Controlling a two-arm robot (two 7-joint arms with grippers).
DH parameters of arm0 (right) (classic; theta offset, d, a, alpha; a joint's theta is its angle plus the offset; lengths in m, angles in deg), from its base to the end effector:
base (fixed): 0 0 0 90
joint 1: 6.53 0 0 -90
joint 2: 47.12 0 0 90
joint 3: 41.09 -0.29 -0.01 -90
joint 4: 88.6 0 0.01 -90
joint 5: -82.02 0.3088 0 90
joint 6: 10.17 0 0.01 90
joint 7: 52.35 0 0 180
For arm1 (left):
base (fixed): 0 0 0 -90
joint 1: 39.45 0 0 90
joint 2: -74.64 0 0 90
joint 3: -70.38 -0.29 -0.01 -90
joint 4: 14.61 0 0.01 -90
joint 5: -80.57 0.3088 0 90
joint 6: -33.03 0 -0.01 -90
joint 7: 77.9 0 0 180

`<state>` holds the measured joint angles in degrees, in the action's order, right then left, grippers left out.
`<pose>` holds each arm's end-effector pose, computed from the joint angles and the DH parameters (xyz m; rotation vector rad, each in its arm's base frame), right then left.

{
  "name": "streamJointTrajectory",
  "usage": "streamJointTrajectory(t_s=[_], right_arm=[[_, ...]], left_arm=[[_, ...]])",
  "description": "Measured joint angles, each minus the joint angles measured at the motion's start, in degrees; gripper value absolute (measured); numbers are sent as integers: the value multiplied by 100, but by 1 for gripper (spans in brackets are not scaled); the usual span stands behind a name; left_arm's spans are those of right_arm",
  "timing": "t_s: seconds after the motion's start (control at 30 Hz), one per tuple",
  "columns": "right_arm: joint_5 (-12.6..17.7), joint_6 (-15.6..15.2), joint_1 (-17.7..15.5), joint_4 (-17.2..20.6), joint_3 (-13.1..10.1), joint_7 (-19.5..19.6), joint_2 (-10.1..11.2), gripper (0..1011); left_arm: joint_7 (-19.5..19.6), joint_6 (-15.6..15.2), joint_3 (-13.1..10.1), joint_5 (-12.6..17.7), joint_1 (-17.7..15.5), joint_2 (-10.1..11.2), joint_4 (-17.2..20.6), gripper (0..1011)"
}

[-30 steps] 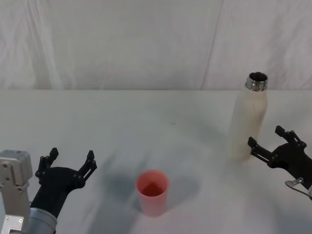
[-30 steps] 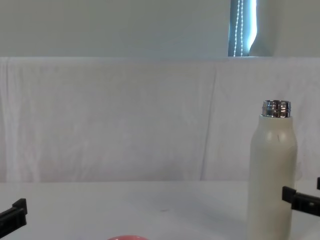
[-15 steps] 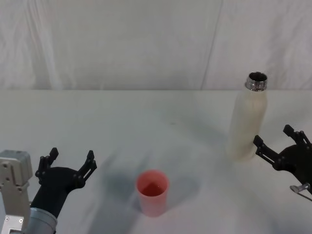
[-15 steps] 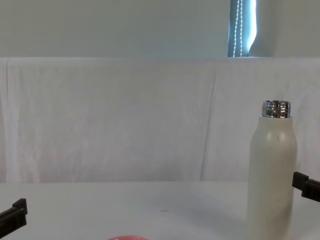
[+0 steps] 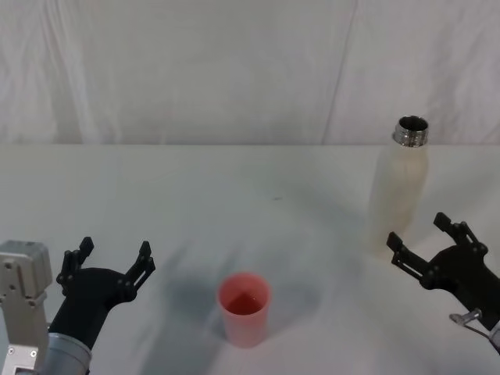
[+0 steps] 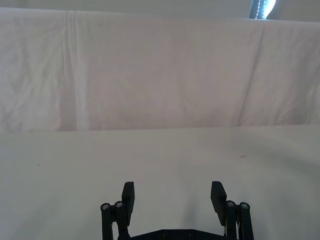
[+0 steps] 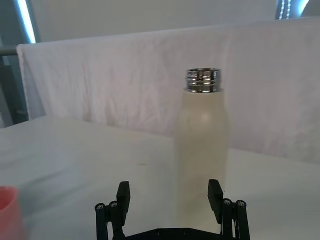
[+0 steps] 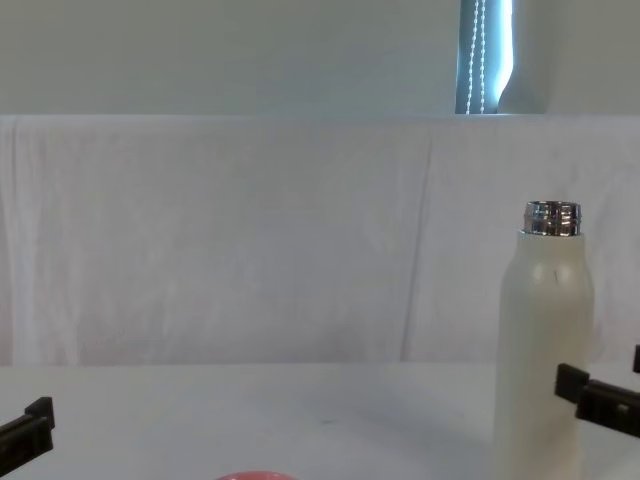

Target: Grasp the thermos with one hand and pour water into the cup lid.

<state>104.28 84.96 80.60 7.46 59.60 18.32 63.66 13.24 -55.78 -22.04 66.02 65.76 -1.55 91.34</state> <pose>0.3084 -0.0376 -0.2855 0.0845 -0.0284 -1.0235 0.2530 0.0375 -0.2853 -0.0381 0.0142 1.4459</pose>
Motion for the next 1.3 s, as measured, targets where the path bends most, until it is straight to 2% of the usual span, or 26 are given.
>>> streamJointTrajectory(t_s=[0.47, 0.87, 1.3], right_arm=[[-28, 48, 170, -187, 231, -67, -141, 1001], [-119, 153, 292, -333, 223, 50, -232, 1001], [-111, 153, 282, -325, 224, 44, -225, 1001]], left_arm=[[0, 0, 0, 0, 0, 0, 0, 1001], [0, 0, 0, 0, 0, 0, 0, 1001], [0, 0, 0, 0, 0, 0, 0, 1001]])
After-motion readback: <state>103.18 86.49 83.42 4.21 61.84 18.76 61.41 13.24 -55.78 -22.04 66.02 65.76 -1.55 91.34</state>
